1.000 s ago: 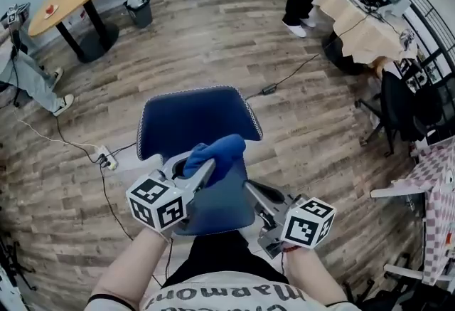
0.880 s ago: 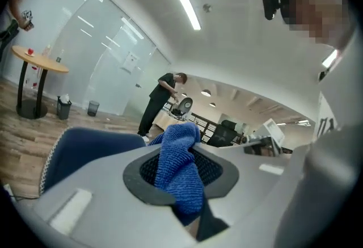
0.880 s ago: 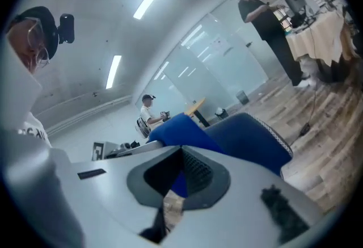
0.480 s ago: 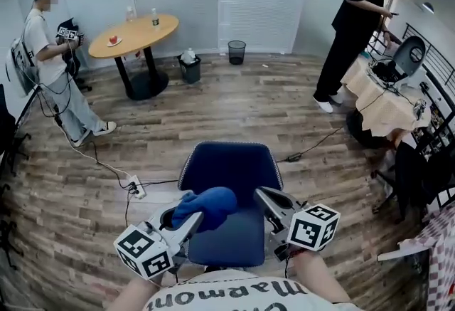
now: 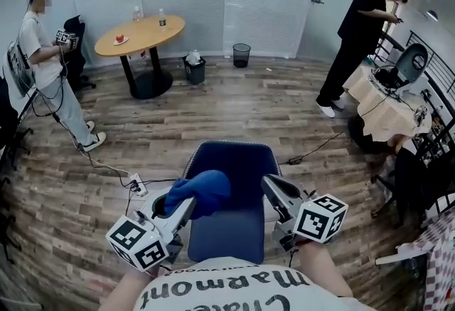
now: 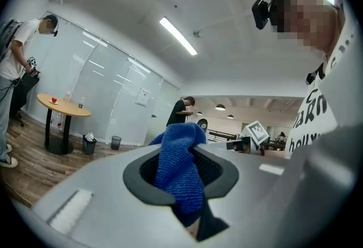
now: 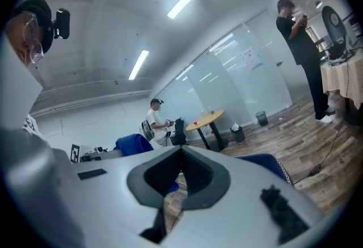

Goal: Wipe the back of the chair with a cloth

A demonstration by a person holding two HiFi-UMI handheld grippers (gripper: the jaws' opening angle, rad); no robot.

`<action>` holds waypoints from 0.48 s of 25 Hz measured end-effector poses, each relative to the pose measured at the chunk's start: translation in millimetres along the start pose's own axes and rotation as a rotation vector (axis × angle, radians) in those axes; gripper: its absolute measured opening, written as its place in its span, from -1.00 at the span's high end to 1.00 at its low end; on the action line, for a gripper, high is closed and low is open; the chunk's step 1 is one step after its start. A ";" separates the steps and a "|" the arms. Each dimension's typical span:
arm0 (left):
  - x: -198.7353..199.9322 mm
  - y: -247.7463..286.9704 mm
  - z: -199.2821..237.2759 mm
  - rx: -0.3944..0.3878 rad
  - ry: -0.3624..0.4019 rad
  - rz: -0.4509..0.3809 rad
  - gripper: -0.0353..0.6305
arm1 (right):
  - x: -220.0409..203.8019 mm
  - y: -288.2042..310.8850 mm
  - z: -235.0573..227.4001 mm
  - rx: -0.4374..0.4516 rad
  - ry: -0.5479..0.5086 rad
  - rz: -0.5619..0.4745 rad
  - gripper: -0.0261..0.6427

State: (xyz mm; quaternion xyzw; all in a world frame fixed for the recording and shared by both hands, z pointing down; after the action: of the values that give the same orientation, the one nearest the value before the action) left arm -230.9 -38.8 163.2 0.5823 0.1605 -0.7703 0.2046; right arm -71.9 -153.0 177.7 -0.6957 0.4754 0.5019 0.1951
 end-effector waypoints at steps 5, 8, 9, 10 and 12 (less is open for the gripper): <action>3.3 -5.0 5.1 0.022 0.005 0.000 0.66 | -3.2 3.7 -3.4 -0.012 -0.009 0.023 0.88; 0.1 -8.7 10.7 0.045 -0.005 -0.002 0.66 | -6.8 7.0 -5.9 -0.020 -0.023 0.037 0.88; -1.4 -8.9 12.4 0.052 -0.010 -0.002 0.66 | -7.6 7.7 -7.6 -0.022 -0.025 0.040 0.88; -2.6 -8.6 13.5 0.056 -0.014 -0.002 0.66 | -7.8 8.0 -9.3 -0.023 -0.024 0.041 0.88; -4.2 -8.0 14.2 0.062 -0.019 0.000 0.66 | -7.3 7.7 -12.4 -0.025 -0.020 0.039 0.88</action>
State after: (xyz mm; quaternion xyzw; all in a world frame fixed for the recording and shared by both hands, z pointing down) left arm -245.7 -38.2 171.2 0.5810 0.1348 -0.7804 0.1879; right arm -72.5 -162.5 191.0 -0.6836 0.4805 0.5185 0.1816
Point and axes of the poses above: the fingertips, and each gripper's own axes: y forward along the fingers, z to its left, x out of its top, the point moved 2 cm from there along -y, backward along the fingers, and after that the axes turned 11 degrees about -x, right-handed, at the moved point
